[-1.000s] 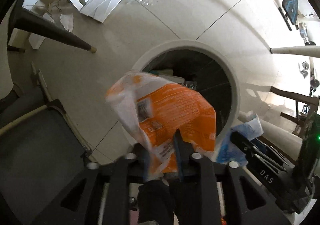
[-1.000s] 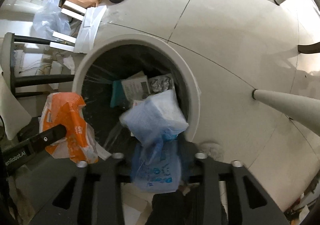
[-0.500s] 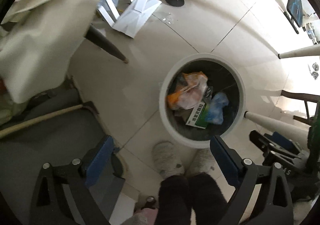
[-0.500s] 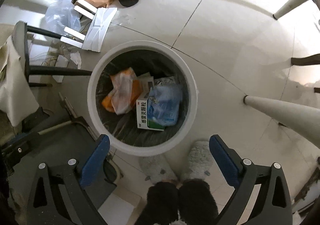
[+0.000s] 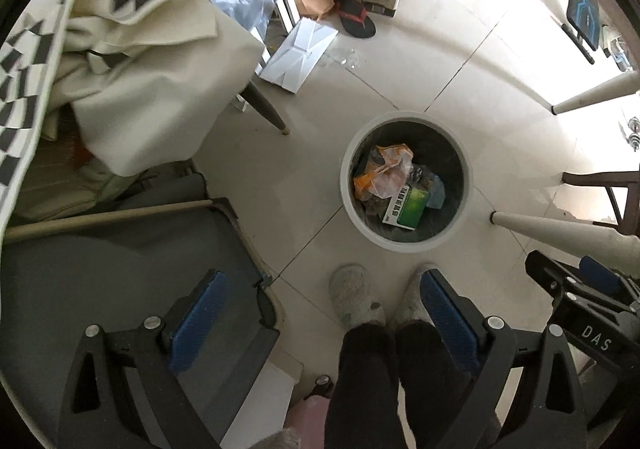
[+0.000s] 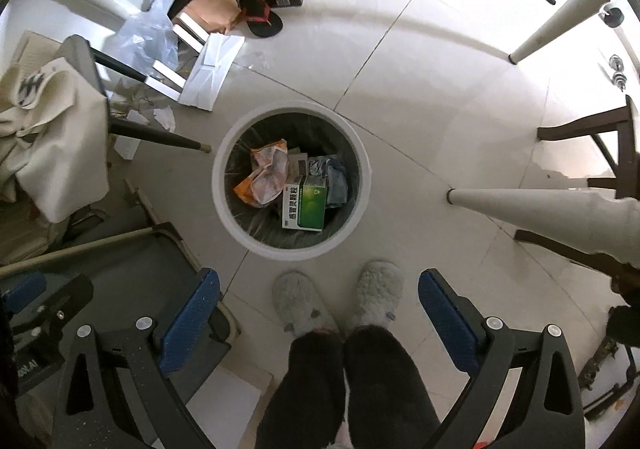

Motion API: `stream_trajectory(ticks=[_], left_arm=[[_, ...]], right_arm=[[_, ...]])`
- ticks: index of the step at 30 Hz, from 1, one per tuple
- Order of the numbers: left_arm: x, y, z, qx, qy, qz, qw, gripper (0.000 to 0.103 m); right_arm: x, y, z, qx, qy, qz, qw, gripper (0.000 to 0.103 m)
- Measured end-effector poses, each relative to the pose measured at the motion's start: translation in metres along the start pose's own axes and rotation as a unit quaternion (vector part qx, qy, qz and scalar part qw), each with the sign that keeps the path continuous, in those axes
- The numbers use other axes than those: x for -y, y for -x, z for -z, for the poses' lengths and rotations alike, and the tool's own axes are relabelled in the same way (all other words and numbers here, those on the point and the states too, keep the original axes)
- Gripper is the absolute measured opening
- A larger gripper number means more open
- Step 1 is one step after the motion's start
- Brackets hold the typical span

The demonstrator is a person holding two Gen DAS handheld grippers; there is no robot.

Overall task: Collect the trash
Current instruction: 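Carry both bags over the bin and open both tools to drop them, then move both tools back over the table toward the box and carton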

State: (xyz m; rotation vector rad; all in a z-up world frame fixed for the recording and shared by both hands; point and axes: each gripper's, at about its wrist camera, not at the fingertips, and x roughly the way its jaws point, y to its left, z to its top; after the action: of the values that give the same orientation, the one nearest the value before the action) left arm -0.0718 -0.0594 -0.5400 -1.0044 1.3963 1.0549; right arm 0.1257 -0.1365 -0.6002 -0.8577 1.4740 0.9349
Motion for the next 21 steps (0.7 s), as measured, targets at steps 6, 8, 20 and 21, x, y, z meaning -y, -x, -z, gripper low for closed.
stream_trajectory(ticks=[6, 8, 20, 21], left_arm=[[-0.002, 0.072, 0.016, 0.021, 0.001, 0.005, 0.9998, 0.099], [-0.004, 0.097, 0.019, 0.028, 0.005, 0.007, 0.9996, 0.099], [-0.002, 0.237, 0.024, 0.09, -0.009, -0.013, 0.9958, 0.099], [0.001, 0.247, 0.02, 0.098, -0.01, -0.013, 0.995, 0.099]], right_arm=[[0.001, 0.077, 0.015, 0.014, 0.001, -0.004, 1.0, 0.101], [0.002, 0.105, 0.019, 0.017, 0.0, -0.008, 1.0, 0.101], [0.001, 0.272, 0.029, 0.057, -0.011, -0.039, 0.998, 0.101], [0.003, 0.284, 0.026, 0.063, -0.016, -0.045, 0.997, 0.101]])
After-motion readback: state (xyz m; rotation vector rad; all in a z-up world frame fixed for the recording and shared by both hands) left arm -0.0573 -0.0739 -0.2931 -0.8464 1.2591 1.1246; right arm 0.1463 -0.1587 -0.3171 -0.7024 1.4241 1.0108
